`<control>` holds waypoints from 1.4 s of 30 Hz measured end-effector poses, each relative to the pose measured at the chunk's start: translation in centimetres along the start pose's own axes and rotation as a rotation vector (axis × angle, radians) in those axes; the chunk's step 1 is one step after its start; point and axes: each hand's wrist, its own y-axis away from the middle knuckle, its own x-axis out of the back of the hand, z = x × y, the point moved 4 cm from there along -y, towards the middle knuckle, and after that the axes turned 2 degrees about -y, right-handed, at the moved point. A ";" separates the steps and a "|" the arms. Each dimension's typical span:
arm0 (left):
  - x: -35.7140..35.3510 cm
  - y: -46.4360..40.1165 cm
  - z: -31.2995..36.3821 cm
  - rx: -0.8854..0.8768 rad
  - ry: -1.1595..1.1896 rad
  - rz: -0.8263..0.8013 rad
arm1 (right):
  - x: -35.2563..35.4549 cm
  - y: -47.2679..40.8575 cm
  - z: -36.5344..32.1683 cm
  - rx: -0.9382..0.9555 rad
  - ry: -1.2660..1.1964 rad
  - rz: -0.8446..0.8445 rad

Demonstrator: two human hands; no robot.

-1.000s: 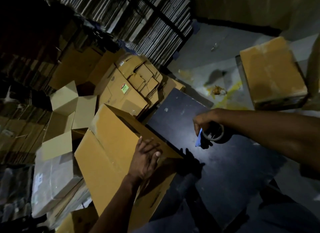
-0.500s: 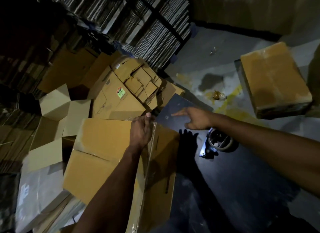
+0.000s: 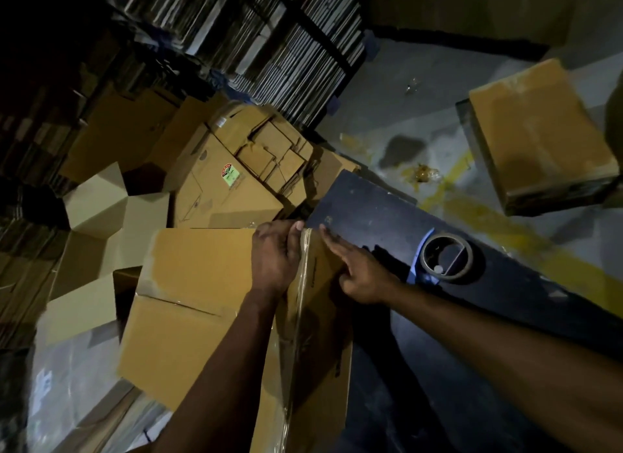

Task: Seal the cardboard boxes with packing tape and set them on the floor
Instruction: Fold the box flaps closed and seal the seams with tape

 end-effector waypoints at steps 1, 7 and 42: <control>-0.1 0.0 -0.1 0.003 0.001 0.005 | -0.8 0.4 0.1 0.037 0.068 0.051; -0.4 0.2 -0.6 -0.030 0.005 0.038 | -2.7 2.9 0.5 0.099 0.231 0.300; -1.5 -3.0 -1.2 0.034 -0.059 0.113 | 1.8 -3.9 2.5 -0.145 -0.304 0.779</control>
